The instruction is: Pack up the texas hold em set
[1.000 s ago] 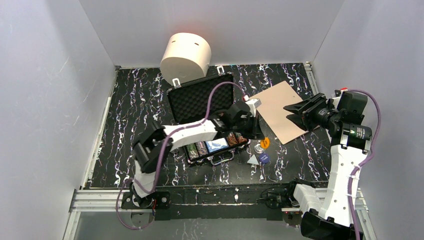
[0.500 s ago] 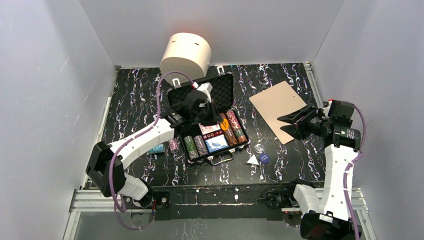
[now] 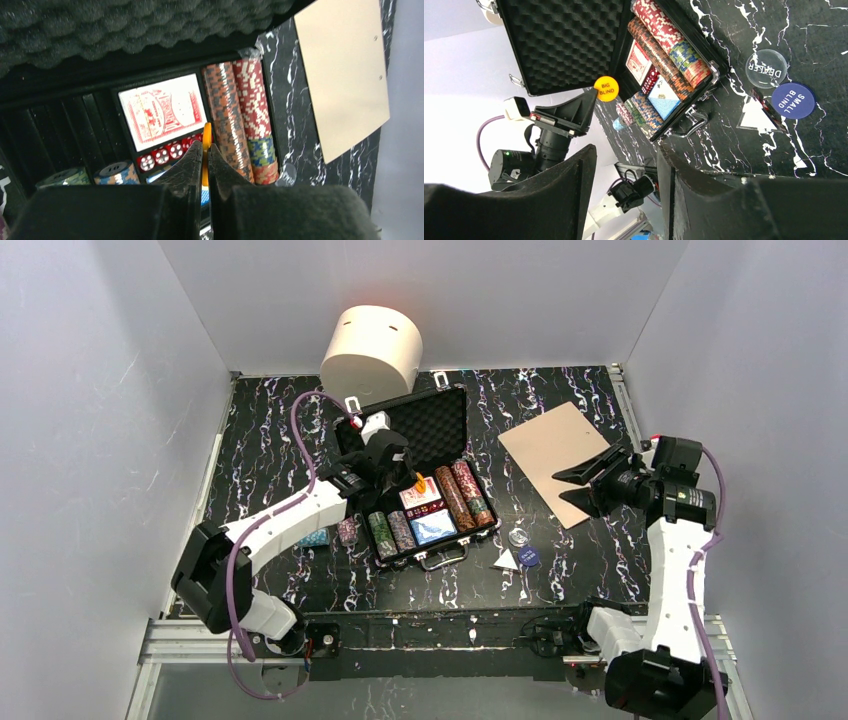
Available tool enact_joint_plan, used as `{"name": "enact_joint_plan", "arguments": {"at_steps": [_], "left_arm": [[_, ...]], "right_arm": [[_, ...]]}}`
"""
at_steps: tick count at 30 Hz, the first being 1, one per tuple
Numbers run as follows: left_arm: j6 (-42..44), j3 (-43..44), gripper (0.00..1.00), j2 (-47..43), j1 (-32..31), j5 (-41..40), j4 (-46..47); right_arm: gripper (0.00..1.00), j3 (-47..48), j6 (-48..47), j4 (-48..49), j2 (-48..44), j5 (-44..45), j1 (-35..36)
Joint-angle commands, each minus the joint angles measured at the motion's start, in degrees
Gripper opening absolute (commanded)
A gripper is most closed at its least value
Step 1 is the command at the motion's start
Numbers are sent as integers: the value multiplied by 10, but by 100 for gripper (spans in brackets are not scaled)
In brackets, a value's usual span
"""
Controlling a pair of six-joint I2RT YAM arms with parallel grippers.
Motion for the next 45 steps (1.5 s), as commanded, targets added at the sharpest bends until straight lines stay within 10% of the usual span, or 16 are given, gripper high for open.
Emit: {"name": "enact_joint_plan", "arguments": {"at_steps": [1, 28, 38, 45], "left_arm": [[-33, 5, 0, 4, 1, -68, 55], [-152, -36, 0, 91, 2, -118, 83], [-143, -35, 35, 75, 1, -125, 57], [-115, -14, 41, 47, 1, -155, -3]], "right_arm": [[57, 35, -22, 18, 15, -17, 14], [56, 105, -29, 11, 47, 10, 44], [56, 107, -26, 11, 52, 10, 46], [56, 112, -48, -20, 57, 39, 46]]}}
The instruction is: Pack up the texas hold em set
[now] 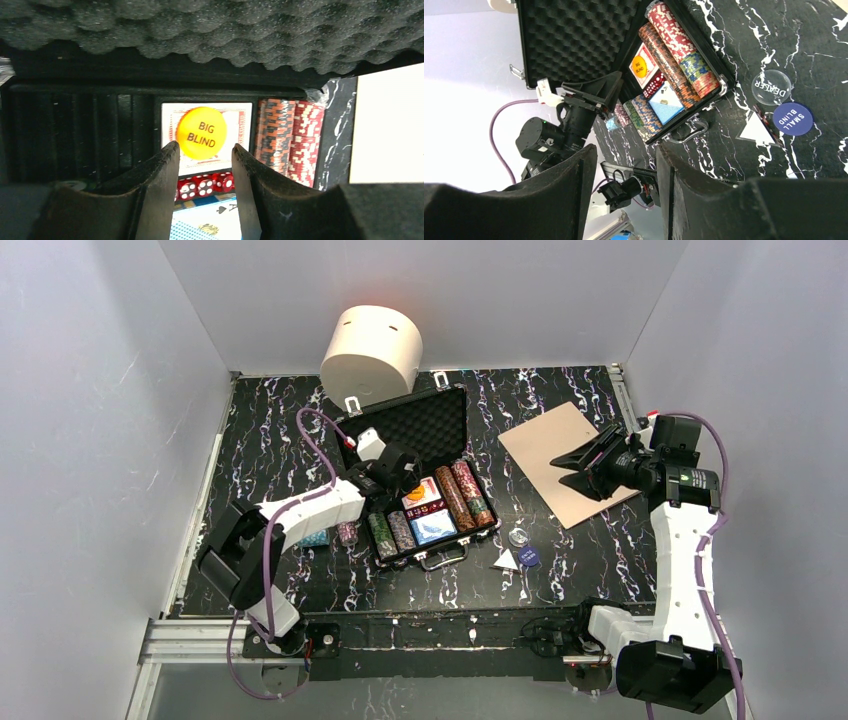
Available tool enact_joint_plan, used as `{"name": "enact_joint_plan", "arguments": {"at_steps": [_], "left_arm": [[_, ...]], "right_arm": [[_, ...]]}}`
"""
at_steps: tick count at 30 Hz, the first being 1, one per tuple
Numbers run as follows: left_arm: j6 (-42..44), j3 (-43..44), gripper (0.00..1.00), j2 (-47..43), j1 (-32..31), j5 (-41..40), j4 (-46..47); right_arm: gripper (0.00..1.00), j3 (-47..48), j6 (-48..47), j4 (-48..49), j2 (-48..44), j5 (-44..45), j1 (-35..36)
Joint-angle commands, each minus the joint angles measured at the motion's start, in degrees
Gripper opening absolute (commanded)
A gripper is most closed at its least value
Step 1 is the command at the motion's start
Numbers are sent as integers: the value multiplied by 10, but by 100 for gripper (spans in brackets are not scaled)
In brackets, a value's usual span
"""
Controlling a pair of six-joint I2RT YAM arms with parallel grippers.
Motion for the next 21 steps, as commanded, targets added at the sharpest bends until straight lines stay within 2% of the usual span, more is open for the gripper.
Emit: {"name": "enact_joint_plan", "arguments": {"at_steps": [1, 4, 8, 11, 13, 14, 21], "left_arm": [[31, 14, 42, -57, 1, -52, -54], [62, 11, 48, -95, 1, -46, -56], [114, 6, 61, -156, 1, -33, -63], [143, -1, 79, -198, 1, -26, -68], [149, -6, 95, -224, 2, -34, -70], [155, -7, 98, -236, 1, -38, -68], [198, 10, 98, -291, 1, -65, -57]], "right_arm": [[56, 34, -33, -33, 6, 26, 1], [58, 32, -66, -57, 13, 55, 3], [67, -16, -80, -59, 3, 97, 25], [67, -68, -71, -34, 2, 136, 68], [68, -83, -69, -27, 20, 172, 109], [68, -88, -66, -24, 29, 195, 136], [80, -109, -23, -17, 74, 343, 314]]}}
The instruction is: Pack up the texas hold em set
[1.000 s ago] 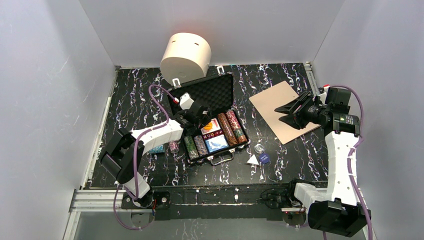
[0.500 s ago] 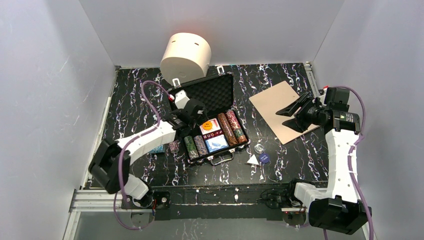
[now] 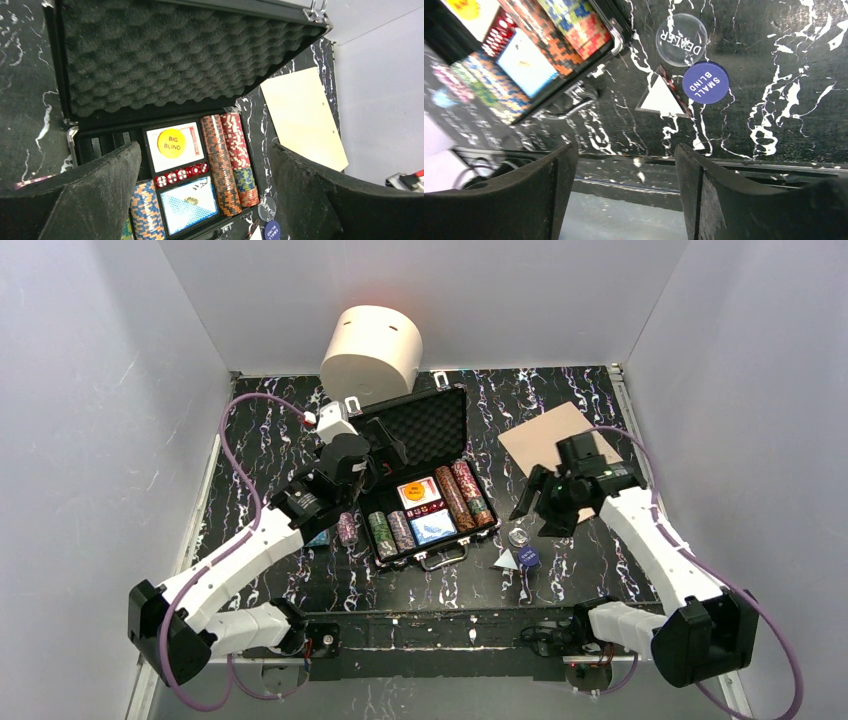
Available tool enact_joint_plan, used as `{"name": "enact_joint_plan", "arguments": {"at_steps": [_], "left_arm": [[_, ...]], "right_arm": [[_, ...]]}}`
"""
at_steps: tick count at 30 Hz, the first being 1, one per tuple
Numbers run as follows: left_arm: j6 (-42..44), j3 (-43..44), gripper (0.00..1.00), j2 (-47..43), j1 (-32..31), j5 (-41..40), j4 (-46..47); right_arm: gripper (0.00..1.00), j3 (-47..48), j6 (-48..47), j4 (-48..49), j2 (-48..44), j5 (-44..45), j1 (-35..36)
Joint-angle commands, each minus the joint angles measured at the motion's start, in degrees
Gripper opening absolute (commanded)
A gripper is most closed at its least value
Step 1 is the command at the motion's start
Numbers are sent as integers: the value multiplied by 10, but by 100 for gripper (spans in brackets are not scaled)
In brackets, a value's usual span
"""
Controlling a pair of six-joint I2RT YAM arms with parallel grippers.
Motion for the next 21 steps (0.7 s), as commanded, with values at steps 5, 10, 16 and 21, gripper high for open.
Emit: {"name": "enact_joint_plan", "arguments": {"at_steps": [5, 10, 16, 21], "left_arm": [[67, 24, 98, -37, 1, -42, -5], [109, 14, 98, -46, 1, 36, 50], [115, 2, 98, -59, 2, 35, 35], [111, -3, 98, -65, 1, 41, 19]], "right_arm": [[92, -29, 152, 12, 31, 191, 172], [98, -53, 269, 50, 68, 223, 247], [98, -78, 365, 22, 104, 242, 269], [92, -124, 417, 46, 87, 236, 269]]}}
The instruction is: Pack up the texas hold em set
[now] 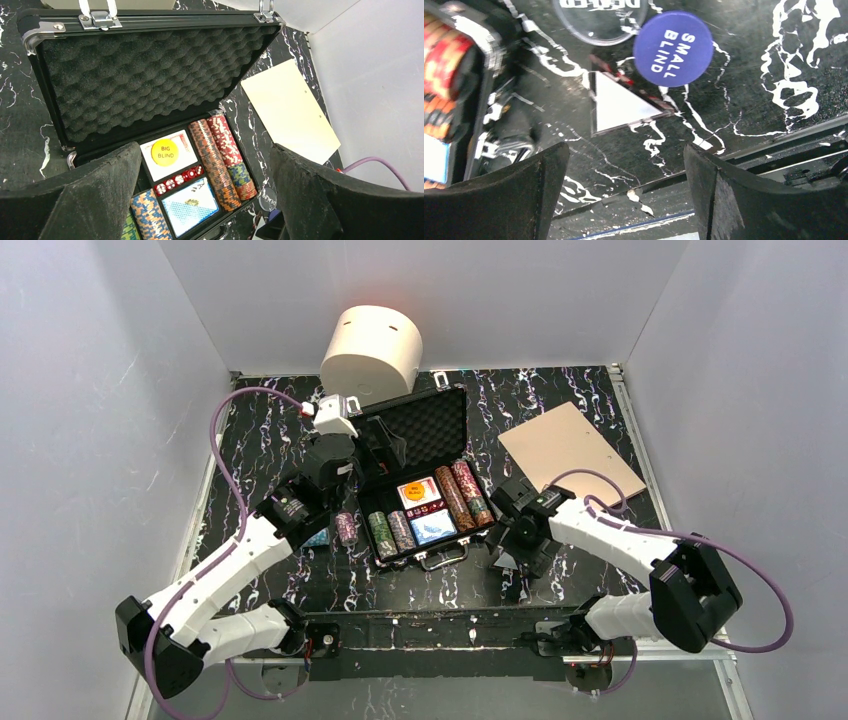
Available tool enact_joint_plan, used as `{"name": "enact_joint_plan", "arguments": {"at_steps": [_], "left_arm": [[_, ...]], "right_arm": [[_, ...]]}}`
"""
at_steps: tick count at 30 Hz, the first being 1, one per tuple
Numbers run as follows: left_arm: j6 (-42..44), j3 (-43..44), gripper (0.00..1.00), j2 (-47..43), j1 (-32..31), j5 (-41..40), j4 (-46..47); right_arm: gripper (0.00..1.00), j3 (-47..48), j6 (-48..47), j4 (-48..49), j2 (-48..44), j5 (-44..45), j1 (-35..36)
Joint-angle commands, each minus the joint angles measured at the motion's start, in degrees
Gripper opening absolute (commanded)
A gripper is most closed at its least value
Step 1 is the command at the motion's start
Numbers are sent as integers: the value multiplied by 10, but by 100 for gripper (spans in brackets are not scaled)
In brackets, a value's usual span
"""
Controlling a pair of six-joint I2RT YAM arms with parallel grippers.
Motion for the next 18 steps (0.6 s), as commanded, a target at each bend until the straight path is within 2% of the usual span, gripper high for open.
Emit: {"name": "enact_joint_plan", "arguments": {"at_steps": [1, 3, 18], "left_arm": [[7, -10, 98, -19, 1, 4, -11], [6, -14, 98, -22, 1, 8, -12], [12, -29, 98, -41, 1, 18, -20]], "right_arm": [[91, -34, 84, 11, -18, 19, 3], [88, -42, 87, 19, -11, 18, 2], [88, -23, 69, 37, 60, 53, 3]]}}
